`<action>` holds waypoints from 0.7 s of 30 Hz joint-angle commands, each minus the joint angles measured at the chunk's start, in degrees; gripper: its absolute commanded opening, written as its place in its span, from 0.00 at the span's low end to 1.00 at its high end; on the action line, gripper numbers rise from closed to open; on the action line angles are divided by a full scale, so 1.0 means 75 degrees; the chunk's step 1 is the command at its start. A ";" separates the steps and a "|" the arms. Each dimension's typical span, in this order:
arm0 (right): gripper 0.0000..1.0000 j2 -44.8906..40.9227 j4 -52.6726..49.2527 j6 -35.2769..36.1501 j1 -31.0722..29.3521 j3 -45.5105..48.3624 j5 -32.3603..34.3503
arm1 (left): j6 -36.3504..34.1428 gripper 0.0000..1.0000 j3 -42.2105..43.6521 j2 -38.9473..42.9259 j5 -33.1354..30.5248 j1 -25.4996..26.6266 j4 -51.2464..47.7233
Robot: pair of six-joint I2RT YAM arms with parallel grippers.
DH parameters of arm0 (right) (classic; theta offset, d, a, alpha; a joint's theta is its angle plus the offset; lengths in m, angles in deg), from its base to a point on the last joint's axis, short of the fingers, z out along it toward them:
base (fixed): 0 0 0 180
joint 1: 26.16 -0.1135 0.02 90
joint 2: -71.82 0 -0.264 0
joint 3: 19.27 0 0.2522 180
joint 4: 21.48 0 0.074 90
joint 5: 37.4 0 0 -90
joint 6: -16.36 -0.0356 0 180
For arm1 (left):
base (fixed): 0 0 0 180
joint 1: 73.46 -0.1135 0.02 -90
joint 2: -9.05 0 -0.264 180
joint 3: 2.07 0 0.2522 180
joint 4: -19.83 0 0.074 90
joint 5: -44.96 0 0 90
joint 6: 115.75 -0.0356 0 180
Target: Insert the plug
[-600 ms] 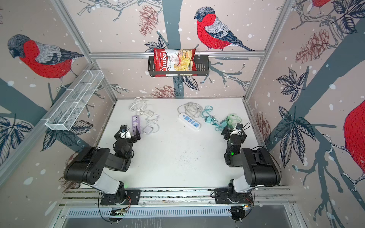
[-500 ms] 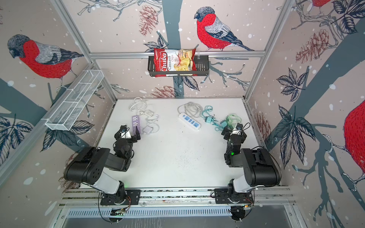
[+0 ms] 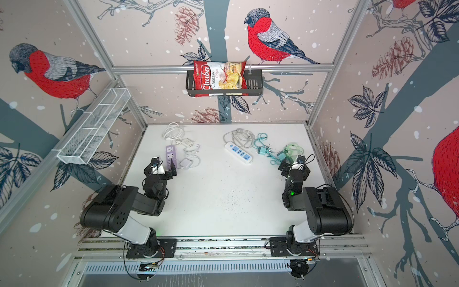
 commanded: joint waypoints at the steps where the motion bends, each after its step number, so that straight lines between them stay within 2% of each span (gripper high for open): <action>1: 0.99 -0.0021 0.0170 -0.0056 -0.0001 0.0010 0.0091 | 0.0051 0.98 -0.0026 0.0017 -0.0017 -0.0011 0.0120; 16: 1.00 -0.0023 0.0167 -0.0056 -0.0001 0.0010 0.0096 | 0.0069 0.98 -0.0066 0.0017 0.0024 -0.0023 0.0035; 21: 0.99 -0.0046 0.0194 -0.0044 -0.0001 0.0033 0.0091 | 0.0167 0.98 -0.0170 0.0055 0.0319 -0.0193 -0.0258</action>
